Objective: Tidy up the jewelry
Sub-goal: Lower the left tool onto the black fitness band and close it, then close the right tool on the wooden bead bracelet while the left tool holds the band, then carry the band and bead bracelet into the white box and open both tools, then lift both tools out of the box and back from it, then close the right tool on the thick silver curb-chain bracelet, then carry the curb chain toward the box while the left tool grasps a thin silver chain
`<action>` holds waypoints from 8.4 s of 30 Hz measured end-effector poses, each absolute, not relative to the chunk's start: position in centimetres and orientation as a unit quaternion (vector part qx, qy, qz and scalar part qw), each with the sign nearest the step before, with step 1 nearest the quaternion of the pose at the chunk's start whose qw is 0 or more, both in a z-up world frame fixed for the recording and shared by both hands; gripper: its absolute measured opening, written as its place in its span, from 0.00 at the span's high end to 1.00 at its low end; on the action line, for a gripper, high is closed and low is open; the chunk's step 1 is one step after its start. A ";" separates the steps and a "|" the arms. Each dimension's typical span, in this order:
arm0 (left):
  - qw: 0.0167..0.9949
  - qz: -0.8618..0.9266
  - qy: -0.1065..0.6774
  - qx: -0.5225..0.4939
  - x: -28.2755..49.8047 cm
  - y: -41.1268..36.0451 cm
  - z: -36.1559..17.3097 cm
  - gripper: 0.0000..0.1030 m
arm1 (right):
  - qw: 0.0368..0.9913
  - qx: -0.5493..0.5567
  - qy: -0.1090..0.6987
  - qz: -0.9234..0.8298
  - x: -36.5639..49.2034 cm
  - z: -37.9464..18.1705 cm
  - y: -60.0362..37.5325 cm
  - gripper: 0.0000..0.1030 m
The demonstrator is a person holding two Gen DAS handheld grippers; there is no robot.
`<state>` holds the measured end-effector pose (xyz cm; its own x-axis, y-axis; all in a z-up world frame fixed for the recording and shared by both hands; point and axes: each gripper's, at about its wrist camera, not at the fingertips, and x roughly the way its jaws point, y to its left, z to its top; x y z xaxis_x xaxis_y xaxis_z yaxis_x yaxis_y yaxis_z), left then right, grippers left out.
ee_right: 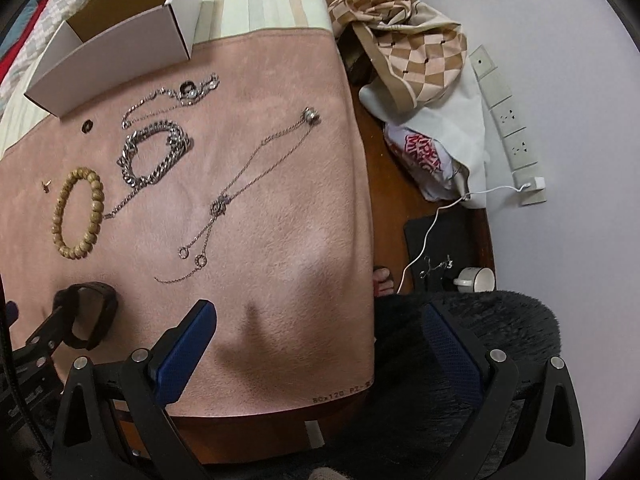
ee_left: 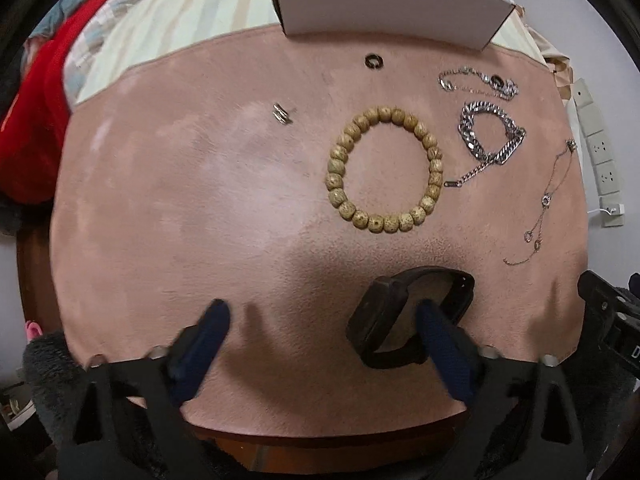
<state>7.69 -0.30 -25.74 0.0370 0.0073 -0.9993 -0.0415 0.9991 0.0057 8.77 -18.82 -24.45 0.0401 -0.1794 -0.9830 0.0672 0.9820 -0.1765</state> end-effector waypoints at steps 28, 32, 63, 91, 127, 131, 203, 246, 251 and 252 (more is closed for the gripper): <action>0.763 0.095 0.637 -0.055 13.0 12.2 -25.9 0.91 | 0.750 -0.022 0.657 0.071 15.3 -25.6 -5.8 0.50; 0.761 0.092 0.639 -0.055 14.3 12.1 -26.9 0.91 | 0.739 -0.045 0.668 0.078 16.4 -27.3 -4.4 0.53; 0.789 0.047 0.607 -0.086 17.1 11.6 -21.9 0.91 | 0.788 0.102 0.589 0.144 16.1 -17.5 -9.8 0.92; 0.780 -0.022 0.613 -0.125 32.1 6.8 -19.2 0.19 | 0.769 0.103 0.614 0.147 33.7 -18.5 -11.8 0.91; 0.869 0.095 0.486 -0.020 18.9 6.6 -10.5 0.01 | 0.858 -0.055 0.510 0.020 21.8 -11.0 -11.5 0.05; 0.879 0.093 0.467 -0.022 17.0 6.0 -8.4 0.01 | 0.870 -0.048 0.490 0.021 19.4 -8.5 -11.8 0.05; 0.809 0.129 0.574 -0.008 15.8 5.0 -26.3 0.01 | 0.781 0.059 0.614 0.101 18.0 -27.5 -15.4 0.67; 0.810 -0.045 0.583 -0.035 20.3 -1.7 -27.9 1.00 | 0.821 0.153 0.550 0.016 18.6 -25.2 -23.4 0.89; 0.813 -0.035 0.577 -0.066 18.2 1.3 -26.3 1.00 | 0.824 0.154 0.544 0.025 18.3 -24.1 -23.0 0.89; 0.814 -0.035 0.575 -0.073 17.9 1.8 -25.9 1.00 | 0.825 0.155 0.543 0.027 18.3 -23.9 -22.9 0.89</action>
<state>17.87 1.81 -25.85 0.3374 -0.1403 -0.9308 -0.0273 0.9870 -0.1587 18.28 -22.85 -23.90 0.4086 0.2130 -0.8875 0.1243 0.9503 0.2853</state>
